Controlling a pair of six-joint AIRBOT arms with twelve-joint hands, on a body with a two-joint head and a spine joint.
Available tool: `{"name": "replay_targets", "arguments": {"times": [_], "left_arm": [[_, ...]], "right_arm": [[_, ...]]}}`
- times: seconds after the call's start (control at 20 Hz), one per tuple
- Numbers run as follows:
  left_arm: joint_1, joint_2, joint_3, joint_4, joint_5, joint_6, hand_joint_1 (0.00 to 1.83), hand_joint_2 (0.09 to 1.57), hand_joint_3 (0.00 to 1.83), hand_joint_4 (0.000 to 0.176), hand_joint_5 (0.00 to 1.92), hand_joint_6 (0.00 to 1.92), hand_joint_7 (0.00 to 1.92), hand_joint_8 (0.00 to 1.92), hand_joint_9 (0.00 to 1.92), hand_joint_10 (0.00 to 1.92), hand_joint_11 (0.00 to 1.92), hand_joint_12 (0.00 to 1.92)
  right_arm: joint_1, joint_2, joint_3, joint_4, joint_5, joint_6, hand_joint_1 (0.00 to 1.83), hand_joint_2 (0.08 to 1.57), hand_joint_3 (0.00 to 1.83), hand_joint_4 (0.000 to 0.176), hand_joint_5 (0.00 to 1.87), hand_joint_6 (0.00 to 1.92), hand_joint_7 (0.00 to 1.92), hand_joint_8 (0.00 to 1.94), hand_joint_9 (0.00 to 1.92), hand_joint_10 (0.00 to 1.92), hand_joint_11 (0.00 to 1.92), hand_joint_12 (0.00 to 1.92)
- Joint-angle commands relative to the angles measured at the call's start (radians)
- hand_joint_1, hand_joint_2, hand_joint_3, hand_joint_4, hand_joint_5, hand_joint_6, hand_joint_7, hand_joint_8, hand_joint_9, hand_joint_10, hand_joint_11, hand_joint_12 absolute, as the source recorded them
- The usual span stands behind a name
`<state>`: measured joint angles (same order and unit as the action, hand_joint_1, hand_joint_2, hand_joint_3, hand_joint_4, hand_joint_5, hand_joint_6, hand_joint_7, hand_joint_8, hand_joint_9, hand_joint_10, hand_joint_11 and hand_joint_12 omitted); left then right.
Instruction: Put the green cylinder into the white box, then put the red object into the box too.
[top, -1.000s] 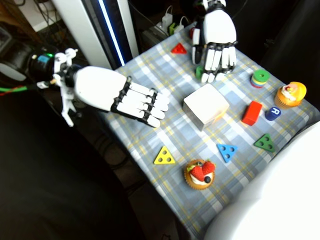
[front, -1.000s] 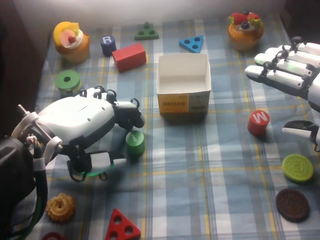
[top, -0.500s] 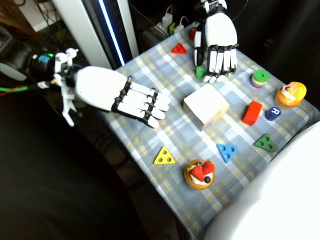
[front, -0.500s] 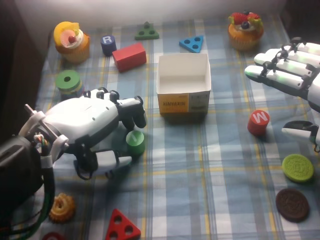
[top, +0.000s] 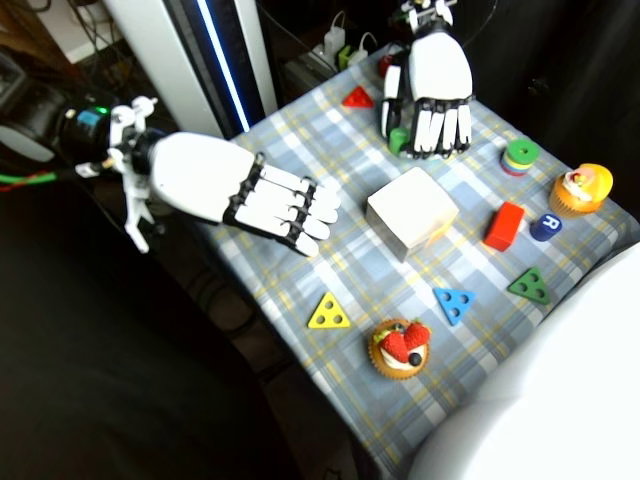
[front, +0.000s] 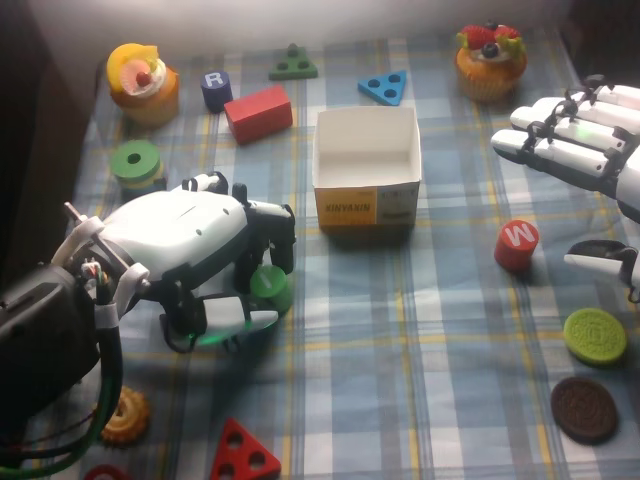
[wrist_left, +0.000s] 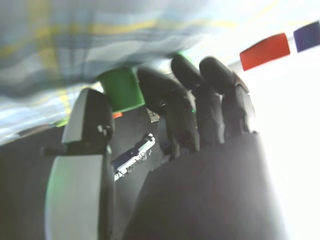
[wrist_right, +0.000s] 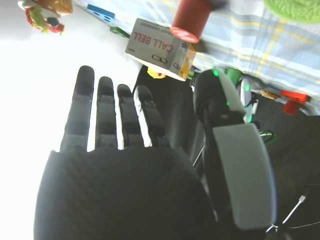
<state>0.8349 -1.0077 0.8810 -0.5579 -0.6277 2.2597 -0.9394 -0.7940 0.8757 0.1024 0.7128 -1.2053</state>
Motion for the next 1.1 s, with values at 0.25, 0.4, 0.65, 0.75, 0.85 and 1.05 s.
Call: {"name": "replay_targets", "arguments": {"times": [0.25,0.4,0.65,0.75,0.85,1.05], "left_arm": [[-0.041,0.065,-0.069,0.089,-0.203,0.002,1.2,1.21,0.0,0.0,0.77,1.14,0.85,1.43,0.53,1.37,0.0,1.9],[-0.072,0.074,-0.083,0.128,-0.25,0.002,1.22,1.18,0.0,0.0,0.79,1.12,0.92,1.31,0.54,1.23,0.0,1.79],[-0.182,0.009,-0.001,0.125,-0.214,0.002,1.21,1.19,0.0,0.0,0.77,1.16,0.91,1.34,0.54,1.61,0.06,1.92],[-0.243,-0.034,0.055,0.115,-0.153,0.002,1.22,1.18,0.0,0.0,0.79,1.13,0.94,1.28,0.57,1.41,0.0,1.92],[-0.296,-0.08,0.112,0.091,-0.101,0.002,1.22,1.17,0.0,0.0,0.8,1.11,0.94,1.28,0.59,1.45,0.02,1.92],[-0.339,-0.156,0.208,0.035,-0.033,0.003,1.19,1.19,0.0,0.0,0.75,1.23,0.91,1.27,0.5,1.39,0.0,1.89]], "right_arm": [[0.007,-0.002,0.003,0.006,0.118,-0.001,0.54,1.35,0.0,0.0,0.0,0.0,0.0,0.0,0.0,0.15,0.0,0.6],[0.007,-0.001,0.003,0.007,0.119,-0.001,0.54,1.34,0.0,0.0,0.0,0.0,0.01,0.0,0.0,0.2,0.0,0.64],[0.007,-0.001,0.003,0.013,0.13,-0.001,0.57,1.34,0.0,0.0,0.0,0.0,0.01,0.0,0.0,0.19,0.0,0.8],[0.007,-0.001,0.003,0.013,0.13,-0.001,0.55,1.34,0.0,0.0,0.0,0.0,0.02,0.01,0.02,0.17,0.0,0.76],[0.006,-0.002,0.003,0.013,0.13,-0.001,0.52,1.35,0.0,0.0,0.0,0.0,0.01,0.0,0.01,0.18,0.0,0.75],[0.006,-0.004,0.005,0.013,0.131,-0.001,0.51,1.34,0.0,0.0,0.0,0.0,0.02,0.0,0.0,0.24,0.0,0.8]]}}
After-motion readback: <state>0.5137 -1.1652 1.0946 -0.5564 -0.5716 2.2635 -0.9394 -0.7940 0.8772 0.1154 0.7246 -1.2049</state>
